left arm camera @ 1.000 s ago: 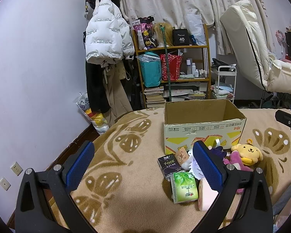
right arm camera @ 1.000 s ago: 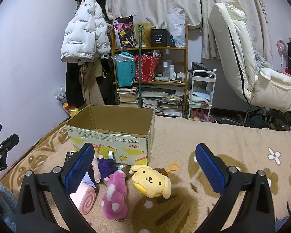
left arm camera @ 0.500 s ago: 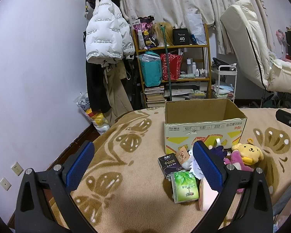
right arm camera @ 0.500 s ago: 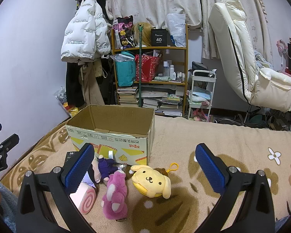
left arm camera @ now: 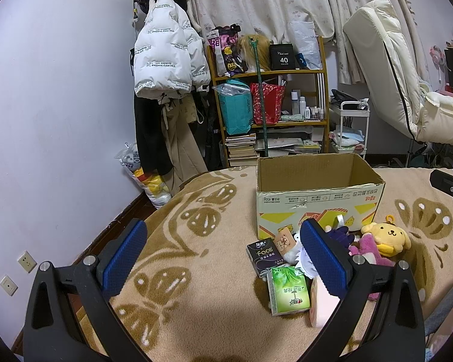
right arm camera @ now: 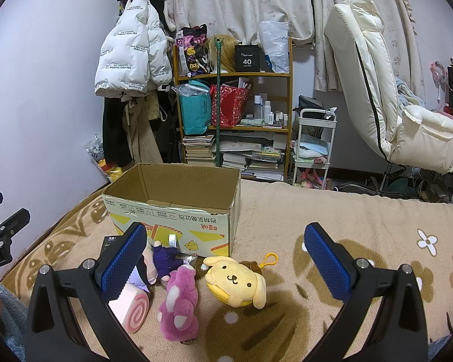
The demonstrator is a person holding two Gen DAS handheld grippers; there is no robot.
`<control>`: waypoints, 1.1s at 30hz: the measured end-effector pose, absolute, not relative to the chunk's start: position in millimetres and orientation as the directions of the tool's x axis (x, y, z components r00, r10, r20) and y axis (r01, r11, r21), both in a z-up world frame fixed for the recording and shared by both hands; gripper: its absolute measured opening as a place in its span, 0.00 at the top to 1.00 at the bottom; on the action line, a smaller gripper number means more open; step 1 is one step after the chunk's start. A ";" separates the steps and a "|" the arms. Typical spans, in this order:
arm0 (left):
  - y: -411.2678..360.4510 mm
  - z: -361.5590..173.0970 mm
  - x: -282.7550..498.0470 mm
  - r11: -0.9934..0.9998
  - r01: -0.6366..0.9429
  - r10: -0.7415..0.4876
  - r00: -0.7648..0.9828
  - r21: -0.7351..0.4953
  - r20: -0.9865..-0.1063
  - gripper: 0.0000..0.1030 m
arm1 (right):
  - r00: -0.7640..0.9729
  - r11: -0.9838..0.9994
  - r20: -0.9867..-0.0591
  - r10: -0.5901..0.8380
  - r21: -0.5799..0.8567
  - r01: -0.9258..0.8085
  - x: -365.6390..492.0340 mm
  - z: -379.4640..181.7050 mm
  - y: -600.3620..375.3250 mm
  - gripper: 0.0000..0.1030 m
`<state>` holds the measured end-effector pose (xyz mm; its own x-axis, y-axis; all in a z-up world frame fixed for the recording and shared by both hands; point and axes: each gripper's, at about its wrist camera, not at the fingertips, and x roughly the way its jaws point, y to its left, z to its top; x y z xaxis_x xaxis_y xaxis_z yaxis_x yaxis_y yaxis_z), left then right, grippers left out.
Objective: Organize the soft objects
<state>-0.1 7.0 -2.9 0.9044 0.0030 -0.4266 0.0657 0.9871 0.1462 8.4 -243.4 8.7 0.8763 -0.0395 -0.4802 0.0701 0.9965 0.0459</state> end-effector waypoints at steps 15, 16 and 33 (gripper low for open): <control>12.2 -8.4 8.4 0.988 0.079 -0.008 0.885 0.135 -0.466 0.03 | 0.875 0.996 -0.482 -0.042 0.045 0.072 7.3 11.6 -245.4 0.00; 12.6 -9.5 9.5 0.987 0.083 -0.009 0.881 0.135 -0.473 0.03 | 0.875 0.996 -0.483 -0.036 0.049 0.068 7.6 11.7 -245.6 0.00; -4.1 -33.3 45.1 0.973 0.071 0.081 0.784 0.218 -0.615 0.03 | 0.819 0.993 -0.574 0.017 0.104 0.052 41.6 -6.0 -257.8 0.00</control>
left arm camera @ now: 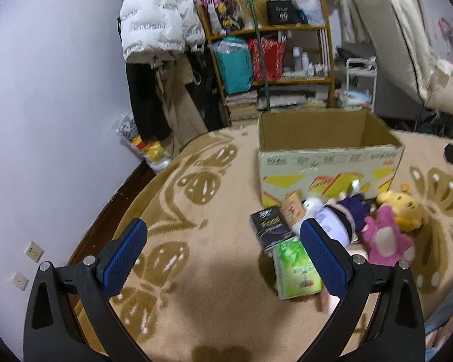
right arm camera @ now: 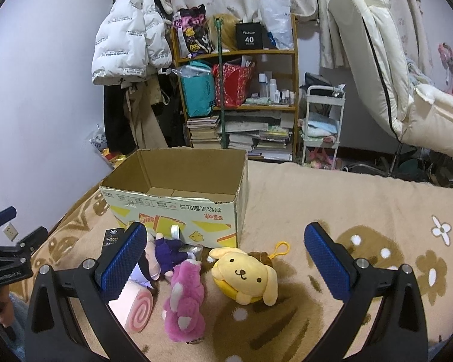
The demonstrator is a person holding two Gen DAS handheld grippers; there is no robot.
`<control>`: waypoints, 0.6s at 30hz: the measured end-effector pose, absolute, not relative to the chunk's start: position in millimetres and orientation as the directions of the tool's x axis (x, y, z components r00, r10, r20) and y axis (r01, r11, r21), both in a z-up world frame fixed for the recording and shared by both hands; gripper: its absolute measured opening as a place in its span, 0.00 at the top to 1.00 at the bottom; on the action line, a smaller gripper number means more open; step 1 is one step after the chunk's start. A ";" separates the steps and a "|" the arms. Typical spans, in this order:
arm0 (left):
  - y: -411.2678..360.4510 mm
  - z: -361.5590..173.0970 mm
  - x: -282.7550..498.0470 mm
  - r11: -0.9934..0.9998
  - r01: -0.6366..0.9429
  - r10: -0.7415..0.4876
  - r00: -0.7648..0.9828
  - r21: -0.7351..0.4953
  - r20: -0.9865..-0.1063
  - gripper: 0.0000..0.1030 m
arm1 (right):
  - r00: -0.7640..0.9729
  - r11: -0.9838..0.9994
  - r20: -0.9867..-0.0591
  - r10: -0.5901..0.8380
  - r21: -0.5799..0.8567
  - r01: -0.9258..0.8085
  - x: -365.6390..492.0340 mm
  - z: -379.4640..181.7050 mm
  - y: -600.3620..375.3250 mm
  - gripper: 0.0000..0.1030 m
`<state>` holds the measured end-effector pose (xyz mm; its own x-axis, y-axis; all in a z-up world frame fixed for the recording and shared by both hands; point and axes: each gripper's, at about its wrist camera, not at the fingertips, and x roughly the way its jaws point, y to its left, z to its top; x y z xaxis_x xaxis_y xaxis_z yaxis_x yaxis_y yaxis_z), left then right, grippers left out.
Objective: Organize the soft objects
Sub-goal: 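Lower the left tool onto the green tissue pack while the right tool grasps the yellow dog plush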
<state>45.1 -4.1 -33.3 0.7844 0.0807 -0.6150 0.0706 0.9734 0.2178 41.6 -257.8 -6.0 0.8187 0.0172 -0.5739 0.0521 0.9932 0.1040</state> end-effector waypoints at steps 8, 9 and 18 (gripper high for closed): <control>-10.8 -51.4 66.1 0.971 0.101 0.080 0.718 0.217 -0.691 0.03 | 0.772 0.993 -0.634 0.045 0.116 0.037 66.7 -23.1 -258.7 0.00; -12.4 -53.9 69.4 0.971 0.106 0.076 0.709 0.213 -0.701 0.03 | 0.765 0.993 -0.643 0.046 0.115 0.037 70.0 -25.9 -258.8 0.00; -22.4 -77.9 95.3 0.974 0.134 0.058 0.636 0.184 -0.770 0.03 | 0.693 0.990 -0.720 0.042 0.125 0.070 93.4 -55.0 -267.8 0.00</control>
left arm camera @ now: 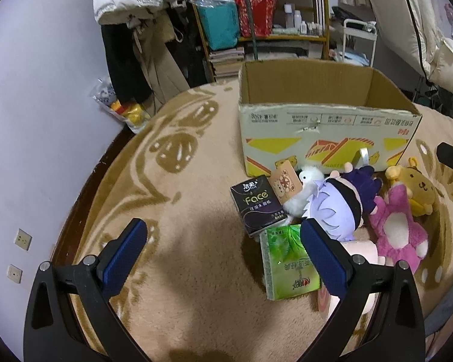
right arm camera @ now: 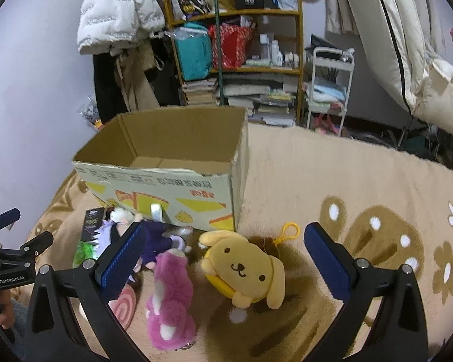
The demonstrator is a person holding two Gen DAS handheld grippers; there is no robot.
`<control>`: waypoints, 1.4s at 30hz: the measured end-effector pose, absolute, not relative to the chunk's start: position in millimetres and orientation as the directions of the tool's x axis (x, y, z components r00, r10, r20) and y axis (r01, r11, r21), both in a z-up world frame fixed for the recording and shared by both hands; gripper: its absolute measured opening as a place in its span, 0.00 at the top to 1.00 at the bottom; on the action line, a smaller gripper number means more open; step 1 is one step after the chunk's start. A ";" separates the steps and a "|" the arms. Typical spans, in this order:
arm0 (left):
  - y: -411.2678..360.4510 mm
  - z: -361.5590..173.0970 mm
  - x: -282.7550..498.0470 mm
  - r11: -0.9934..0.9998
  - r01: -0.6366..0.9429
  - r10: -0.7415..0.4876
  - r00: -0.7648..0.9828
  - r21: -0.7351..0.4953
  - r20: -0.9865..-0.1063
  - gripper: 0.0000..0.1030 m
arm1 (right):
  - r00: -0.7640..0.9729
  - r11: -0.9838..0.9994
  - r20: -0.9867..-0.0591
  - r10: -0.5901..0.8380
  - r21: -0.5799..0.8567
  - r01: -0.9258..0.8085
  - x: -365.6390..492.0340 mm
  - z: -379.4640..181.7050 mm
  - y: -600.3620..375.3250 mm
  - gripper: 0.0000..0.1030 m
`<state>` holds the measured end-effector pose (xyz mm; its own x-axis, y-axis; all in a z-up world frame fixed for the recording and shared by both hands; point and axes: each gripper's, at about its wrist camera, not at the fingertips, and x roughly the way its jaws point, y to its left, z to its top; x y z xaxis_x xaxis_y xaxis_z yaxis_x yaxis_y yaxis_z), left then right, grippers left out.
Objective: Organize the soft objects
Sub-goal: 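Lower the left tool onto the green tissue pack while the right tool grasps the yellow dog plush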
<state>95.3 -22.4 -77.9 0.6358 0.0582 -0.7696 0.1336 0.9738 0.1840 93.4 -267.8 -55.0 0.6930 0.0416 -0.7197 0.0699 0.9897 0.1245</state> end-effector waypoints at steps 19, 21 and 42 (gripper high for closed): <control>-44.6 -130.8 119.5 0.952 0.233 0.063 0.491 0.200 -0.869 0.03 | 0.508 0.963 -0.859 0.065 0.187 0.193 128.8 -124.9 -297.4 0.00; -43.5 -135.4 121.3 0.954 0.242 0.045 0.468 0.177 -0.883 0.03 | 0.491 0.964 -0.868 0.070 0.186 0.190 131.4 -129.6 -296.4 0.00; -45.3 -158.3 130.0 0.953 0.295 -0.048 0.362 0.065 -0.931 0.02 | 0.389 0.963 -0.916 0.095 0.184 0.198 146.8 -157.7 -291.3 0.00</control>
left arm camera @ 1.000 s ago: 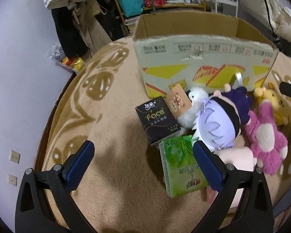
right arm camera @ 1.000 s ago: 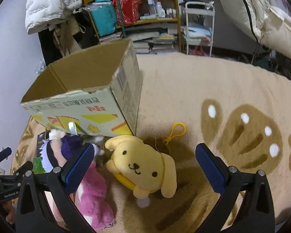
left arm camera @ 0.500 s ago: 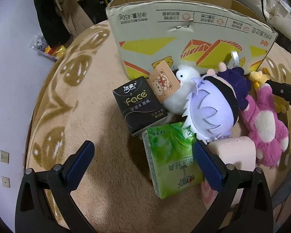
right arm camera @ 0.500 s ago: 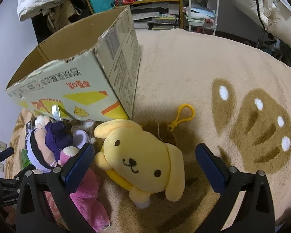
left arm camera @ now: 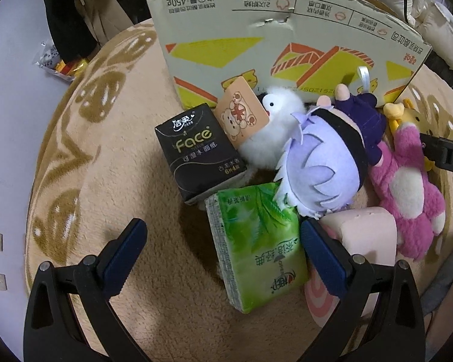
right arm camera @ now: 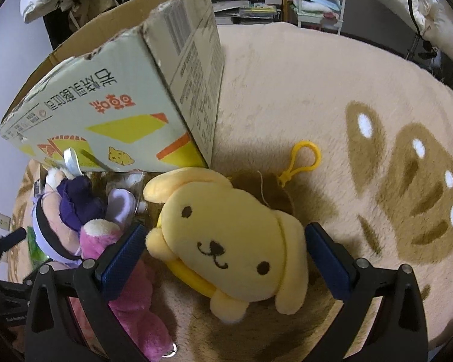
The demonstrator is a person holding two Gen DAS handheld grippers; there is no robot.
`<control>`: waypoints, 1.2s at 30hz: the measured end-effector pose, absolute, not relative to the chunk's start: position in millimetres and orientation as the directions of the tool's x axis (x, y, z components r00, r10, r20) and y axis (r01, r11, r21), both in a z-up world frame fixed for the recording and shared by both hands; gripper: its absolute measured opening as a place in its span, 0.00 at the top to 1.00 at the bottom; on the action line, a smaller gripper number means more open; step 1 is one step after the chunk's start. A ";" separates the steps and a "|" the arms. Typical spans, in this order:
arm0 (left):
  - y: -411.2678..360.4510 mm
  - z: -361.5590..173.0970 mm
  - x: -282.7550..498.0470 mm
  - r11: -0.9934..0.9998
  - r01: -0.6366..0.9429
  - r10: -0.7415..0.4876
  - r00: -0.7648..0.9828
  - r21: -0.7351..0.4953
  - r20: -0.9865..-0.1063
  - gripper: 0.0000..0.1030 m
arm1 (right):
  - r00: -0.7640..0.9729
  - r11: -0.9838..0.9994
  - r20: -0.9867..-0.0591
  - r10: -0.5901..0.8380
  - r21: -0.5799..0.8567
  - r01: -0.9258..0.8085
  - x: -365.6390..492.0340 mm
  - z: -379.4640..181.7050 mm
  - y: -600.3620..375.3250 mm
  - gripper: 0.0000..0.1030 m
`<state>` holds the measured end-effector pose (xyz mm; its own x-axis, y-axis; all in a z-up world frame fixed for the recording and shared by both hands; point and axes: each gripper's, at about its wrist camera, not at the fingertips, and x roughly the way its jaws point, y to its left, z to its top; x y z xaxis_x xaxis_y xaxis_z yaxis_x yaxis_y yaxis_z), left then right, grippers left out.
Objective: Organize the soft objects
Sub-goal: 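Lower the left tool onto the green tissue pack while the right tool grasps the yellow dog plush, then lift the tissue pack with the left tool while the right tool carries the dog plush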
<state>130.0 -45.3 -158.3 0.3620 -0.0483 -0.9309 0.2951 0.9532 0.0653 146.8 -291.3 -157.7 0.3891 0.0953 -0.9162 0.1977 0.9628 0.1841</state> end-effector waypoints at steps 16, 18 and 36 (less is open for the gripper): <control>-37.9 -164.9 133.2 0.963 0.270 -0.064 0.321 0.027 -0.945 0.05 | 0.368 0.975 -0.927 0.071 0.143 0.171 158.8 -163.0 -283.4 0.14; -39.4 -164.2 131.6 0.960 0.281 -0.082 0.316 0.011 -0.945 0.13 | 0.367 0.975 -0.927 0.073 0.143 0.168 156.6 -163.4 -283.1 0.15; -48.5 -150.7 111.6 0.953 0.304 -0.115 0.340 -0.007 -0.933 0.65 | 0.409 0.987 -0.912 0.027 0.090 0.135 138.4 -143.0 -268.2 0.17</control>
